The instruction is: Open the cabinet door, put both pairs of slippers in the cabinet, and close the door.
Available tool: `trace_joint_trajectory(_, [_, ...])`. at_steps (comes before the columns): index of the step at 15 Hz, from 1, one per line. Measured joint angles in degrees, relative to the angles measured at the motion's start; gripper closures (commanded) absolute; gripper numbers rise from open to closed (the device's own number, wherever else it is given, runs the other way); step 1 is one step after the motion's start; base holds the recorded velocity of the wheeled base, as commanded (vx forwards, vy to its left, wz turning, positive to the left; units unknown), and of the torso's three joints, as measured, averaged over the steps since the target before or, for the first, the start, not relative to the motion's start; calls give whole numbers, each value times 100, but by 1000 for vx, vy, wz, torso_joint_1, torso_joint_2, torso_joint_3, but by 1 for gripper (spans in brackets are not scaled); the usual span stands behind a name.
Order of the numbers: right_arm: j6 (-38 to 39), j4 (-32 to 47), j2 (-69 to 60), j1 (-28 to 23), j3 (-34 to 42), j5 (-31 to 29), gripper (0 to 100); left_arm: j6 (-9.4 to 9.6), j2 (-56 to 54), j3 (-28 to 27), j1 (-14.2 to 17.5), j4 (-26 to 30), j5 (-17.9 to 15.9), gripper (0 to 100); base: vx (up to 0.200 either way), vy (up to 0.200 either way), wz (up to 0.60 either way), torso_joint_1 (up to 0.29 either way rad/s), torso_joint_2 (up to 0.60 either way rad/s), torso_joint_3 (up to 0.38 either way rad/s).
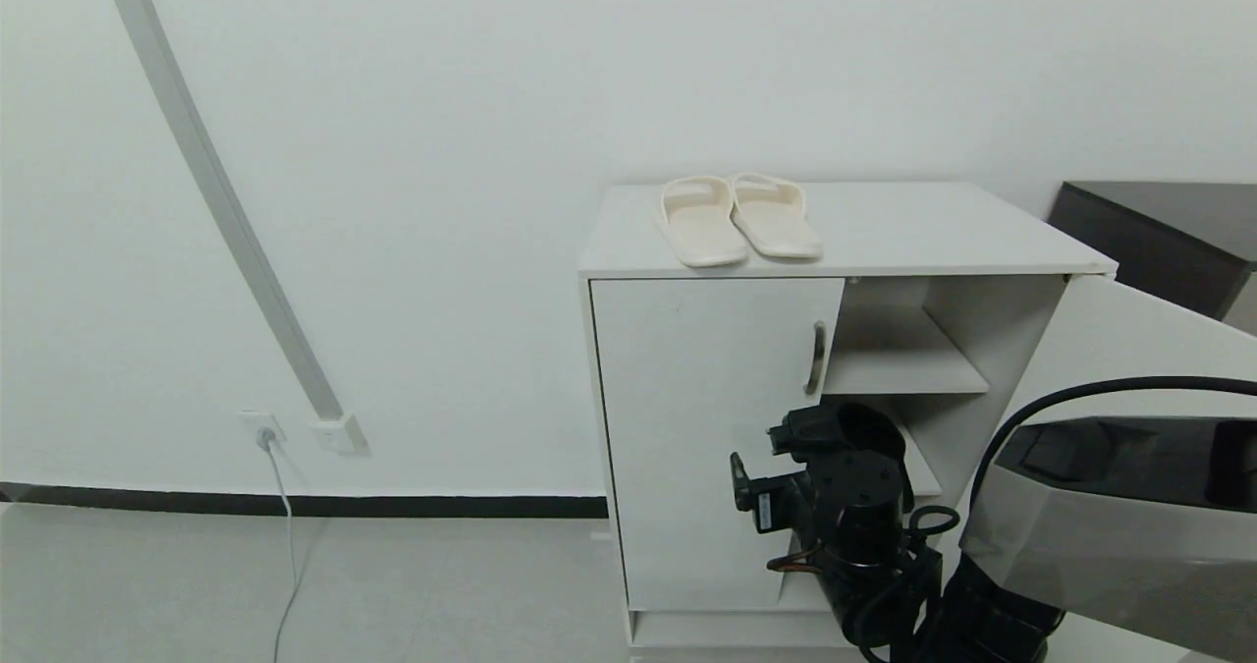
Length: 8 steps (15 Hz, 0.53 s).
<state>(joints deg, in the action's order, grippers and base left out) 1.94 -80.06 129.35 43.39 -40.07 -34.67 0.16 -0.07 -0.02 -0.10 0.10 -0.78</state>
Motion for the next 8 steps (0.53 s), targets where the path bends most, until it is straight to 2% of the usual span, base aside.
trace_joint_trajectory(8, [-61, -11, 2, 0, 24, 5, 0, 2, 0, 2, 0, 0, -1, 100, 0, 0, 0, 212, -523, -317])
